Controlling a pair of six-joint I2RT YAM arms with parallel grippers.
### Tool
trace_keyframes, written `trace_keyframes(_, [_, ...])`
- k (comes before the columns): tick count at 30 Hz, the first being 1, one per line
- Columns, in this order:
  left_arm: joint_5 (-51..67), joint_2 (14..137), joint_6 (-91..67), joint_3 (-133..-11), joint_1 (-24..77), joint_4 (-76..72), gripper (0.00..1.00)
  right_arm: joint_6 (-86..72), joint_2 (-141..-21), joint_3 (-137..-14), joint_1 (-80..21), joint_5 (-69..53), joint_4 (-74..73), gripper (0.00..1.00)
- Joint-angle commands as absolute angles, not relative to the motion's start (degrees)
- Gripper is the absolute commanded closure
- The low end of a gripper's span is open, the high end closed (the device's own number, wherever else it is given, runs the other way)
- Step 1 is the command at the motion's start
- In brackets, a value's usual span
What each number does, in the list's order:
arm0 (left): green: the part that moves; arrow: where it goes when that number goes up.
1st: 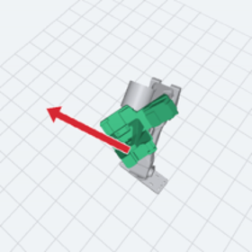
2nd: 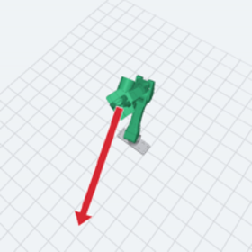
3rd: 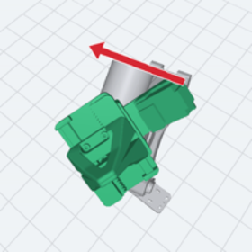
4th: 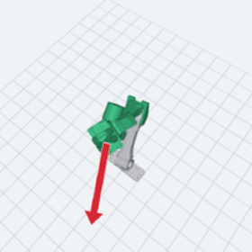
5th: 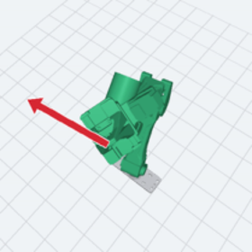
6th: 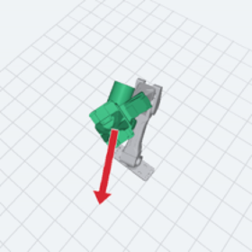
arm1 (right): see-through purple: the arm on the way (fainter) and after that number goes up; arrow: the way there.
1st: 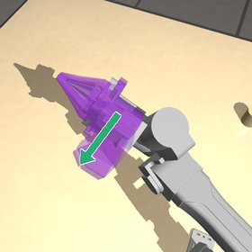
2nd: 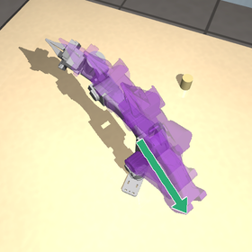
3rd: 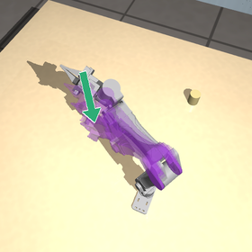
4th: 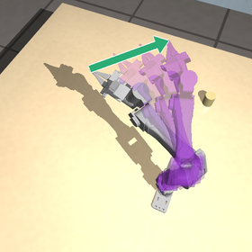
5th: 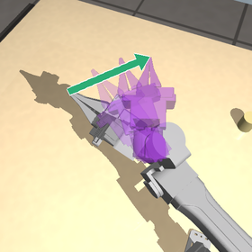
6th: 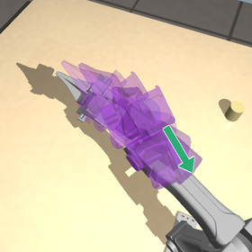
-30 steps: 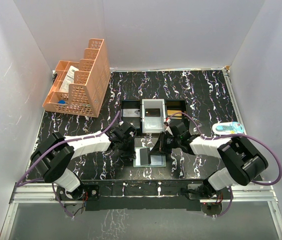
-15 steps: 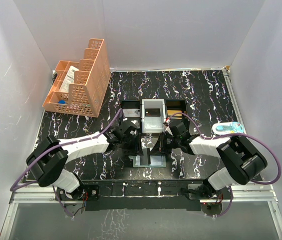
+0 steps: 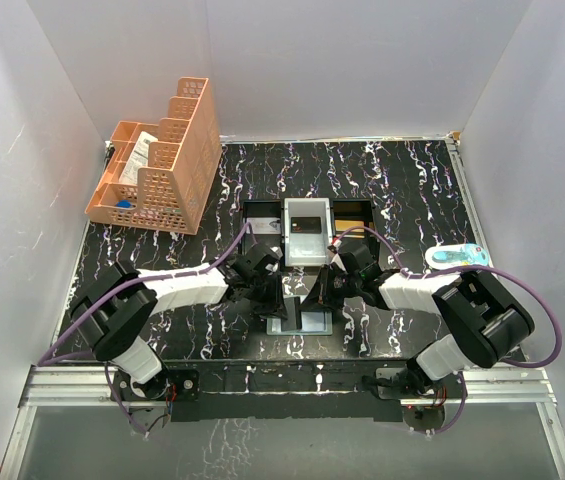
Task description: Take the credit cards out of the card holder
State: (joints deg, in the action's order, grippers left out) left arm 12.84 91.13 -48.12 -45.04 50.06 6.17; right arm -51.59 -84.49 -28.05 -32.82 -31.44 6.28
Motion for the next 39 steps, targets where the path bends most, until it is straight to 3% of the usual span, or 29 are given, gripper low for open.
trace_keyframes(1, [10.72,88.99,-48.6,-43.2,50.28,9.04,0.91,-52.64,-84.24,-27.77,-32.5,-32.08,9.82,1.0])
trace_keyframes(9, [8.25,88.72,-47.59,-43.95,50.34,12.0,0.91,-53.23,-84.59,-27.6,-32.58,-32.63,10.84,1.0])
trace_keyframes(15, [8.93,90.84,-47.59,-44.18,50.3,11.29,0.98,-54.05,-85.27,-27.67,-32.6,-33.04,10.23,1.0])
trace_keyframes(21, [9.22,91.41,-47.64,-43.73,50.28,11.03,1.0,-54.38,-86.18,-27.51,-32.95,-33.56,11.22,0.86])
trace_keyframes(25, [9.4,91.37,-47.83,-43.35,50.36,10.74,1.0,-54.92,-87.13,-27.59,-34.08,-33.09,12.23,0.83])
trace_keyframes(29, [9.24,91.09,-47.9,-43.25,50.28,10.89,1.0,-56.27,-87.67,-27.06,-35.06,-32.63,14.5,0.85])
trace_keyframes(33, [8.71,90.73,-47.81,-43.24,50.35,11.46,1.0,-56.78,-86.1,-26.32,-35.04,-31.17,14.6,0.99])
trace_keyframes(39, [7.59,89.97,-47.31,-43.33,50.28,12.67,1.0,-53.66,-82.81,-26.68,-35.0,-29.43,9.08,1.0])
